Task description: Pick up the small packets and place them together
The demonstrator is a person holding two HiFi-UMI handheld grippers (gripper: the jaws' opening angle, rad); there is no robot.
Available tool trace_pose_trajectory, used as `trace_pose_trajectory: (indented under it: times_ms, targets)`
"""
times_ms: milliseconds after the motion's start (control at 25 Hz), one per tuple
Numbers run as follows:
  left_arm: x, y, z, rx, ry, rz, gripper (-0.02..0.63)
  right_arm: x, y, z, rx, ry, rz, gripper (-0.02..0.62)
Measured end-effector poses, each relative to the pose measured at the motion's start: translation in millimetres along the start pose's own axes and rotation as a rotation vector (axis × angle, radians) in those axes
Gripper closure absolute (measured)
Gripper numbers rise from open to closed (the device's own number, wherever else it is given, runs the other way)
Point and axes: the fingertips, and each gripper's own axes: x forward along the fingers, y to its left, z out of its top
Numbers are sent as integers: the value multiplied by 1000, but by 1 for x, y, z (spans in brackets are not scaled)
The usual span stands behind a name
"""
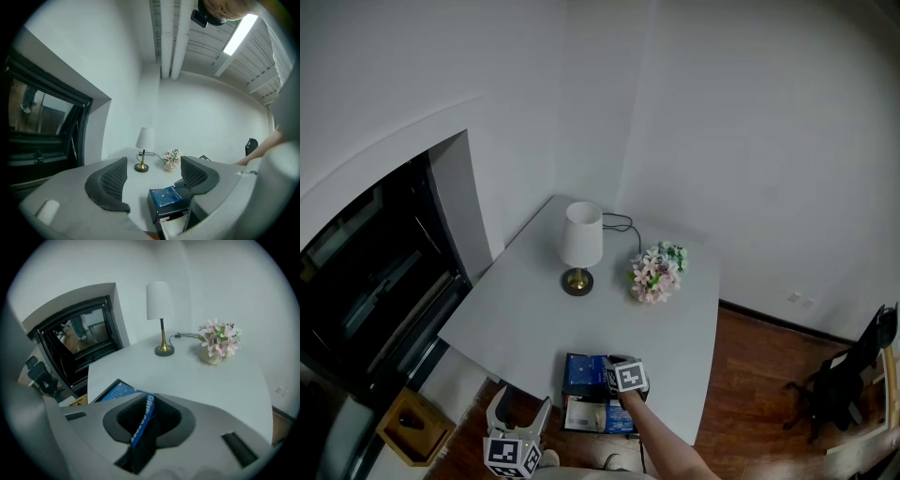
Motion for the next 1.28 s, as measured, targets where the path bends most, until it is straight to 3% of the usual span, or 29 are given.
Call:
trace_pose_trajectory:
  times_ms: [40, 80, 120, 240, 360, 480, 600, 720, 840, 960, 1080, 1280]
  targets:
    - [1, -1, 0, 2, 0, -4, 239, -6, 3, 8, -2, -55, 20, 467]
    - [2, -3, 0, 3, -1, -9, 239, -14, 9, 17, -2, -118, 53, 294]
    - [4, -5, 1, 4, -2, -15, 239, -26, 16, 28, -2, -187, 96, 238]
    - [9, -13, 3, 10, -7, -41, 240, -82, 34, 61, -2, -437, 207, 238]
    - [16, -23, 7, 18, -19, -71, 241, -147, 38, 79, -16, -653, 234, 238]
    - [22, -34, 17, 19, -58, -109, 243, -203, 36, 80, -38, -789, 207, 238]
    - [22, -43, 29, -6, -107, -150, 268, -241, 36, 68, -69, -841, 170, 240]
    - [22, -55, 29, 40, -85, -199, 267, -261, 36, 51, -85, -835, 149, 278]
    - [24, -68, 29, 82, -71, -241, 270, -273, 33, 42, -69, -836, 151, 278]
    - [26, -75, 29, 91, -79, -246, 270, -274, 38, 37, -129, -788, 185, 278]
    - [27, -77, 28, 78, -94, -235, 268, -254, 42, 16, -271, -620, 227, 278]
    - [25, -70, 21, 79, -67, -206, 268, -186, 61, -58, -483, -176, 321, 278]
